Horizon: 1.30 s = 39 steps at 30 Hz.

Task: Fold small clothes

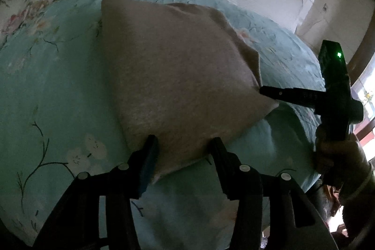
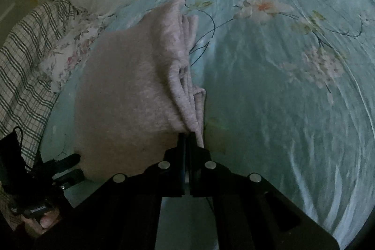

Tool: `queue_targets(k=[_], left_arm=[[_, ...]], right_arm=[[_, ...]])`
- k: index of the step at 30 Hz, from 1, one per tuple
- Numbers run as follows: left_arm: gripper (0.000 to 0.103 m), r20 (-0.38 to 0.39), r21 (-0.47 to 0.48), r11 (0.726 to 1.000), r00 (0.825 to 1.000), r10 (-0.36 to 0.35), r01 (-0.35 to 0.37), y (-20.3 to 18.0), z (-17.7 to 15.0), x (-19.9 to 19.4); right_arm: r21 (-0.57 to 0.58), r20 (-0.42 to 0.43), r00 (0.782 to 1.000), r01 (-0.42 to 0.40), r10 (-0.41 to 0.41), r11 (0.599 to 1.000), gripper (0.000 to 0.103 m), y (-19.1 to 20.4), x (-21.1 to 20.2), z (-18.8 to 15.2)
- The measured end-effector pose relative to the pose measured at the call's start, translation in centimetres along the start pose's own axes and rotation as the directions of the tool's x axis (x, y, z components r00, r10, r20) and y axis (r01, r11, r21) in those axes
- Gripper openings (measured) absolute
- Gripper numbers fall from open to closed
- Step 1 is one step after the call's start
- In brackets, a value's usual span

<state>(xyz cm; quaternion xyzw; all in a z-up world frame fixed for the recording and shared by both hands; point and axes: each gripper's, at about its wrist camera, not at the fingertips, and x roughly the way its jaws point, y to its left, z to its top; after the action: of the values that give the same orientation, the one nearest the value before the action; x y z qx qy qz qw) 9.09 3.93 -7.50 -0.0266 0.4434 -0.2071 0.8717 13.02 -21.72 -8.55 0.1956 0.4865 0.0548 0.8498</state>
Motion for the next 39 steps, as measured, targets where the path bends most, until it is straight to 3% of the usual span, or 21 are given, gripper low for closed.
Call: queue_targets(k=[8, 10, 11, 12, 16, 18, 21, 26, 32, 37, 39], left_arm=[[0.050, 0.010, -0.032, 0.999, 1.000, 0.001, -0.001, 0.0, -0.8, -2.0], [0.051, 0.014, -0.053, 0.999, 1.000, 0.002, -0.001, 0.6, -1.0, -2.9], [0.053, 0.017, -0.062, 0.998, 1.000, 0.014, -0.013, 0.7, -1.2, -3.3], [0.056, 0.022, -0.069, 0.997, 0.999, 0.031, -0.029, 0.9, -1.4, -3.9], [0.079, 0.025, -0.094, 0.990, 0.994, 0.107, -0.104, 1.3, -2.4, -5.3], [0.082, 0.011, -0.101, 0.985, 0.990, 0.141, -0.139, 1.4, -2.9, -5.7], [0.083, -0.013, -0.089, 0.980, 0.984, 0.178, -0.179, 1.3, -3.9, -5.9], [0.083, -0.054, -0.027, 0.963, 0.963, 0.265, -0.267, 0.8, -5.9, -5.4], [0.083, -0.121, -0.026, 0.960, 0.955, 0.272, -0.277, 1.6, -7.8, -4.7], [0.083, -0.082, -0.011, 0.949, 0.946, 0.314, -0.316, 1.6, -7.0, -6.1], [0.083, -0.048, 0.006, 0.942, 0.941, 0.334, -0.334, 1.1, -6.1, -7.3]], right_arm=[[-0.018, 0.011, 1.000, -0.009, 0.010, 1.000, 0.008, 1.1, -2.6, -1.2], [-0.028, 0.014, 1.000, -0.012, 0.013, 1.000, 0.025, 1.4, -3.5, -1.6], [-0.034, 0.018, 1.000, -0.011, 0.012, 0.999, 0.043, 1.8, -4.1, -2.1], [-0.040, 0.024, 1.000, -0.004, 0.005, 0.999, 0.052, 2.1, -4.6, -2.4], [-0.080, 0.023, 1.000, 0.023, -0.021, 0.997, 0.054, 3.4, -5.9, -4.3], [-0.101, 0.009, 0.999, 0.033, -0.032, 0.994, 0.066, 4.0, -6.2, -5.4], [-0.146, -0.007, 0.999, 0.043, -0.045, 0.988, 0.077, 5.1, -6.4, -7.2], [-0.219, -0.029, 0.996, 0.074, -0.083, 0.973, 0.084, 6.5, -6.7, -9.5], [-0.246, -0.046, 0.994, 0.086, -0.100, 0.966, 0.090, 6.6, -7.1, -10.4], [-0.274, -0.046, 0.994, 0.078, -0.094, 0.958, 0.091, 7.5, -7.8, -10.0], [-0.294, -0.029, 0.995, 0.081, -0.093, 0.953, 0.096, 8.0, -8.6, -9.7]])
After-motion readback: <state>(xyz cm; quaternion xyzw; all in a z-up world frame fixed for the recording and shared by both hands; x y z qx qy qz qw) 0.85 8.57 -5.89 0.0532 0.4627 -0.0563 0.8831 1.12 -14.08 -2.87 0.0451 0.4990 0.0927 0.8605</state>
